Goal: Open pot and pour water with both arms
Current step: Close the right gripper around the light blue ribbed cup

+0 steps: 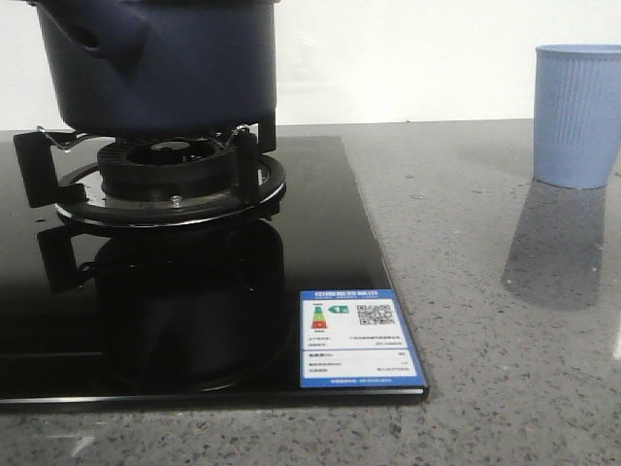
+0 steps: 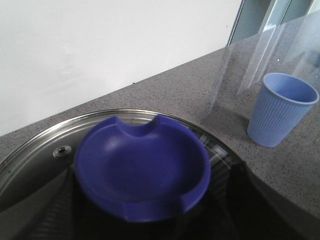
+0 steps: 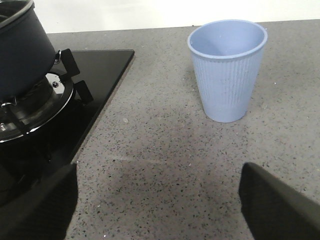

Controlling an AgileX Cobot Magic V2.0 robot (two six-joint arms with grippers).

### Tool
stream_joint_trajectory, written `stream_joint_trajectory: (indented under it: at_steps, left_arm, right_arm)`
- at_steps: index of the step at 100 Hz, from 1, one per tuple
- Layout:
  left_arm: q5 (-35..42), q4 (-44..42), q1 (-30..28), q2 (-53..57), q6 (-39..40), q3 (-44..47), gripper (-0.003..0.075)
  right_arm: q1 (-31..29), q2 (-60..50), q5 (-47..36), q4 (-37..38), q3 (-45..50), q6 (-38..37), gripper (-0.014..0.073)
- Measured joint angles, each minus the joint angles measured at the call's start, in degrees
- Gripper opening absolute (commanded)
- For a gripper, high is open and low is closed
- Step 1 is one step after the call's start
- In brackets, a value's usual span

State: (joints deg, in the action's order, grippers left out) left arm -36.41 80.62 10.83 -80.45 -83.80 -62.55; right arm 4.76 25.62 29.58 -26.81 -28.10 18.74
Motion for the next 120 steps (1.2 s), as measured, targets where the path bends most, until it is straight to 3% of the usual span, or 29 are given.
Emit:
stream_joint_trajectory:
  at_steps: [31,71,99,120]
  left_arm:
    - [0.55,0.76,0.0,-0.21,-1.06,0.0,0.0371]
    - [0.32,1.1,-0.72,0.82,-1.06,-0.14,0.0371]
    - [0.01,1.1,-7.33,6.13,-1.06,-2.17,0.0371]
    - [-0.08,1.1,-12.7,9.62,-1.06,-2.39,0.0371]
  right_arm:
    - [0.0,0.0,0.0,0.0,0.0,0.0,0.057]
    - [0.0,0.0,0.13,0.0,0.0,0.0,0.057]
    - [0.0,0.14,0.03,1.02,0.0,0.1,0.057]
    - [0.0,6.7,-5.37,2.95,0.0,0.24,0.057]
